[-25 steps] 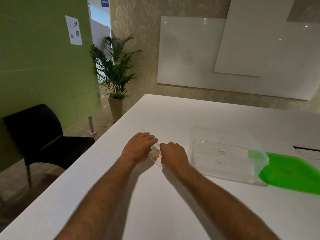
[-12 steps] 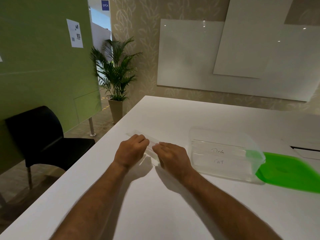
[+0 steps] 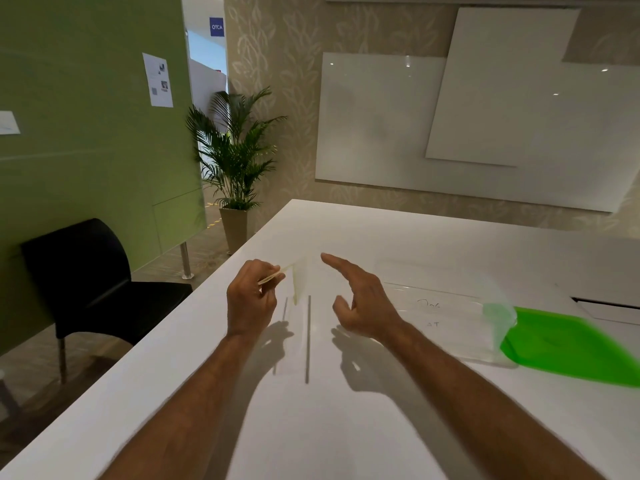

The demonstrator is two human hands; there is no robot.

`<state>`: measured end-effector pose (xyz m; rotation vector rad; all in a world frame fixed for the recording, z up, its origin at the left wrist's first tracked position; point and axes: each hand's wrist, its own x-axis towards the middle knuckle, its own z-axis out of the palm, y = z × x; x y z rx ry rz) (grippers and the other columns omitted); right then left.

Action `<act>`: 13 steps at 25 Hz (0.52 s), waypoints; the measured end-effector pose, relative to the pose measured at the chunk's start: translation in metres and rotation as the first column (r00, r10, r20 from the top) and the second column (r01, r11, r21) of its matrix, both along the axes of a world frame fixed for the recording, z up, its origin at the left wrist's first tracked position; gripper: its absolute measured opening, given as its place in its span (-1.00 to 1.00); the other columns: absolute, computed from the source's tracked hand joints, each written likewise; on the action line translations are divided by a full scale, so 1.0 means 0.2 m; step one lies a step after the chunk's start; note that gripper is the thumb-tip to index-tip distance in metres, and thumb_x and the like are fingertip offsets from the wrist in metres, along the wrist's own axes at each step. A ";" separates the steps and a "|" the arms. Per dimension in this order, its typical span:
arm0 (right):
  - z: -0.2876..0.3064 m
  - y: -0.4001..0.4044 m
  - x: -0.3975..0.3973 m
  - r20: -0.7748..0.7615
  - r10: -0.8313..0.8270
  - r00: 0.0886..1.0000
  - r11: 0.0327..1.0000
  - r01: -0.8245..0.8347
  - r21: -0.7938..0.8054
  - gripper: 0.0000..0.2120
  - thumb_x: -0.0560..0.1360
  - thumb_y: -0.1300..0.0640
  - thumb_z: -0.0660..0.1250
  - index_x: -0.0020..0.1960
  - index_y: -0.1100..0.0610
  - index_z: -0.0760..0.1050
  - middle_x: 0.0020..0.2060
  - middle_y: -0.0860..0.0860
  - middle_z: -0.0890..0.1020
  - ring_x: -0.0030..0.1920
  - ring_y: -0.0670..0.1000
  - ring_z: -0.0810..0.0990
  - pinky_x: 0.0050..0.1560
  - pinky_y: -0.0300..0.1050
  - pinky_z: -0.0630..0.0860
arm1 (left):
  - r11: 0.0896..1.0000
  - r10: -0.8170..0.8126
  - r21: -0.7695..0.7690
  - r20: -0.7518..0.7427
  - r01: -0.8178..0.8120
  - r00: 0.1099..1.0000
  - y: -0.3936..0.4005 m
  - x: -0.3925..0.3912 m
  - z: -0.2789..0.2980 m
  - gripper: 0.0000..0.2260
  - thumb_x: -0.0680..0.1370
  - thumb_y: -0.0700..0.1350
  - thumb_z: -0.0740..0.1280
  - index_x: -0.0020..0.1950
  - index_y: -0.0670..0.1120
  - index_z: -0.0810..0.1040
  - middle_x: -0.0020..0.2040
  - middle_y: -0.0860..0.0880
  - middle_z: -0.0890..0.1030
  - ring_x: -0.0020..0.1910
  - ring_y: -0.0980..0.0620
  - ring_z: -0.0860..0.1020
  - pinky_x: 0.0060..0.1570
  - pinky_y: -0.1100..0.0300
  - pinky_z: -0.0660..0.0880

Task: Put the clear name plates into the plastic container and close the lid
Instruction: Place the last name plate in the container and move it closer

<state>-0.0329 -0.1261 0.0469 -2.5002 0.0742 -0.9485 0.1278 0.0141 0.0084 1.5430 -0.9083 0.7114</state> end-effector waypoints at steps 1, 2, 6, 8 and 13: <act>0.01 -0.02 0.00 -0.060 -0.004 0.998 0.997 -0.001 -0.080 -0.30 0.38 0.24 0.34 0.50 0.09 0.27 0.46 -0.01 0.39 0.36 -0.08 0.43 0.40 -0.19 0.33 | 0.998 -0.048 -0.044 -0.055 0.045 0.997 -0.01 -0.03 0.01 -0.92 0.45 -0.27 0.45 -0.17 -0.26 0.58 -0.22 -0.04 0.58 -0.22 0.10 0.49 -0.22 0.26 0.46; 0.02 -0.03 0.00 -0.118 -0.009 0.993 0.989 -0.009 -0.147 -0.23 0.39 0.17 0.41 0.54 0.08 0.19 0.51 -0.01 0.31 0.46 -0.06 0.31 0.45 -0.18 0.26 | 0.992 -0.108 -0.076 -0.106 0.100 0.989 -0.01 -0.05 0.02 -0.91 0.45 -0.23 0.43 -0.14 -0.26 0.60 -0.21 -0.06 0.59 -0.21 0.08 0.51 -0.23 0.21 0.48; 0.06 -0.07 0.01 -0.223 -0.039 0.974 0.965 -0.021 -0.261 -0.04 0.36 -0.02 0.52 0.58 0.00 0.03 0.58 -0.04 0.13 0.56 -0.07 0.05 0.50 -0.21 0.02 | 0.945 -0.300 -0.172 -0.121 0.278 0.946 -0.02 -0.19 0.07 -0.90 0.41 -0.15 0.41 -0.09 -0.06 0.66 -0.14 0.06 0.61 -0.13 0.29 0.56 -0.23 0.40 0.47; 0.10 -0.09 0.00 -0.203 -0.038 0.978 0.970 -0.013 -0.243 -0.11 0.36 0.00 0.54 0.55 -0.02 0.13 0.54 -0.04 0.25 0.52 -0.05 0.17 0.53 -0.15 0.03 | 0.933 -0.335 -0.208 -0.193 0.295 0.922 -0.03 -0.24 0.09 -0.79 0.39 -0.25 0.41 -0.16 0.08 0.62 -0.15 0.10 0.59 -0.16 0.30 0.58 -0.24 0.41 0.49; 0.17 -0.15 -0.08 -0.195 -0.057 0.979 0.976 0.013 -0.217 -0.26 0.31 -0.04 0.58 0.42 -0.05 0.37 0.32 -0.02 0.55 0.26 0.02 0.49 0.36 -0.01 0.41 | 0.875 -0.467 -0.326 -0.375 0.358 0.801 -0.04 -0.33 0.14 -0.79 0.31 -0.26 0.43 -0.16 0.02 0.61 -0.25 0.12 0.65 -0.26 0.25 0.57 -0.28 0.32 0.49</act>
